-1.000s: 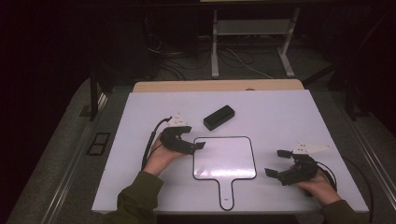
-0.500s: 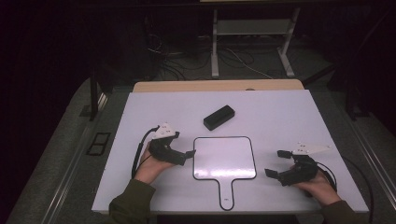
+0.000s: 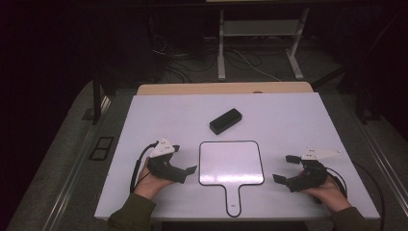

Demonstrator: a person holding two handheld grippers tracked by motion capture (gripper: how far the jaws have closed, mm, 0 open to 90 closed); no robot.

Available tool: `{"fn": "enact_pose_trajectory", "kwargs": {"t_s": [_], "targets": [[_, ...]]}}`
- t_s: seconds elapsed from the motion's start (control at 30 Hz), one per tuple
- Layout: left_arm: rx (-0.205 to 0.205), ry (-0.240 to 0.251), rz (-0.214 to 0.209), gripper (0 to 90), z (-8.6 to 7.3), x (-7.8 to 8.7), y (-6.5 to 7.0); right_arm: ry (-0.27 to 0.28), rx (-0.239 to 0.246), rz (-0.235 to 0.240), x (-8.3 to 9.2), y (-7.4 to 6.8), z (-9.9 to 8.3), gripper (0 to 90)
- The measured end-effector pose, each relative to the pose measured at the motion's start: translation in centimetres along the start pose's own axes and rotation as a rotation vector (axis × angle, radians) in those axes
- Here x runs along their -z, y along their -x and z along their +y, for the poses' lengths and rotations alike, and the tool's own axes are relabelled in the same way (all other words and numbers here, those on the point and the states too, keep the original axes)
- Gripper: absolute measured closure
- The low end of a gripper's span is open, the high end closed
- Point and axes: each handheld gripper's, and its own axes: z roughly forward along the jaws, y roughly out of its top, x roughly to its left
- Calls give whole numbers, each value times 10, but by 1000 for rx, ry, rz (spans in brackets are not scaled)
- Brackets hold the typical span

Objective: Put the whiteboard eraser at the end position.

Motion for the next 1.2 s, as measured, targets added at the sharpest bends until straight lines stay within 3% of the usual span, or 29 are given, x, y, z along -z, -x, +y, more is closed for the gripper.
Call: {"fn": "enact_pose_trajectory", "kwargs": {"t_s": [0.3,0.7,1.2], "targets": [[18,6,-1,0,-13,9,2,0,-3,-5,0,0,0,0],[28,-28,-13,0,-26,11,2,-1,-2,-9,0,-1,0,0],[16,-60,-31,0,-28,7,1,-6,0,-14,0,-1,-1,0]]}}
